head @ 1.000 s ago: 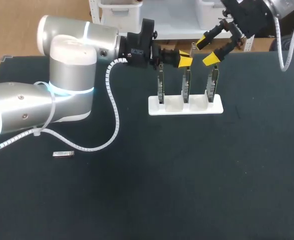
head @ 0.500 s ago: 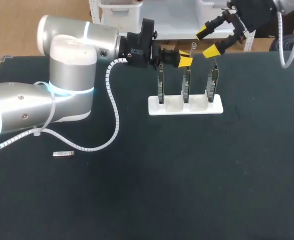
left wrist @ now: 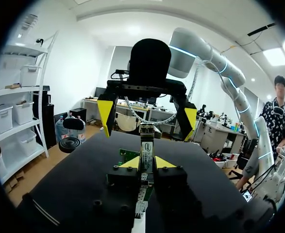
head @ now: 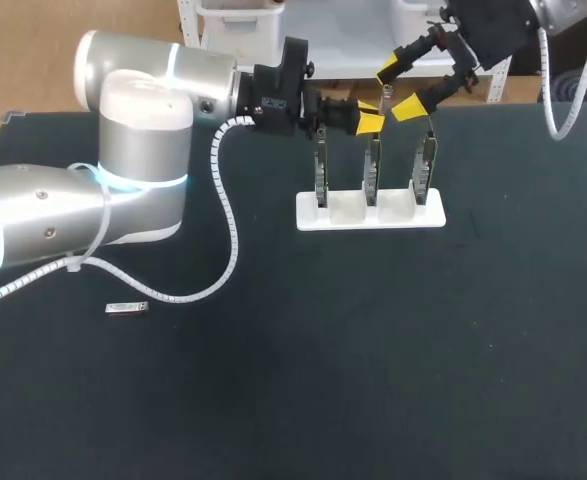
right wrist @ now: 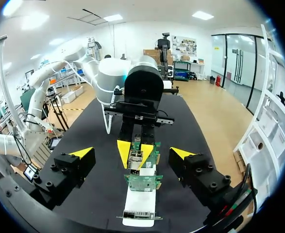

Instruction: Pick up the optical module with the left hand, and insert it into the network port with the right hand.

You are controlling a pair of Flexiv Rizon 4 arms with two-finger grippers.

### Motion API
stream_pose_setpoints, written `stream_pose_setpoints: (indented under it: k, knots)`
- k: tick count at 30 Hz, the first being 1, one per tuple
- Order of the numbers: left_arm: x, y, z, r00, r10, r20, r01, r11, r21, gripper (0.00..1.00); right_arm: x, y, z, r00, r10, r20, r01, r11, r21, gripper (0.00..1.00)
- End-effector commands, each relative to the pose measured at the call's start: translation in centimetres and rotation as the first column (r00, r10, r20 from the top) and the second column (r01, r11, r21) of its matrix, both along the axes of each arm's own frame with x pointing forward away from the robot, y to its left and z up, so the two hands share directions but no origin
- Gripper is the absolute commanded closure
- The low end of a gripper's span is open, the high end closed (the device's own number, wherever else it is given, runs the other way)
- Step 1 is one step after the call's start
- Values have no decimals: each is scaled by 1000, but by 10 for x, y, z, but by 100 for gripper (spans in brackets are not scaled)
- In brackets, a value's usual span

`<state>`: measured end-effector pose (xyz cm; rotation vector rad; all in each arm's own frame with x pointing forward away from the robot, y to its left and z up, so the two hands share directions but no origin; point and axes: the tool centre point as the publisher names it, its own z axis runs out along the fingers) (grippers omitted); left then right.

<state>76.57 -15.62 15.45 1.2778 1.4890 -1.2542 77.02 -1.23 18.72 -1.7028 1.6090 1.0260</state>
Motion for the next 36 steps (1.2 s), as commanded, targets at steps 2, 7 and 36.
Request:
stream_pose_setpoints:
  k: [2,7,36]
  knots:
    - [1,0,0,1000,-2,0,2,1000,1,100,2,2,-1,1000,-15,3,15,1000,-1,0]
    - [1,0,0,1000,-2,0,2,1000,1,100,3,2,-1,999,-32,1,32,999,10,0]
    - [1,0,0,1000,-2,0,2,1000,1,100,4,4,-2,1000,-18,-14,18,1000,5,0]
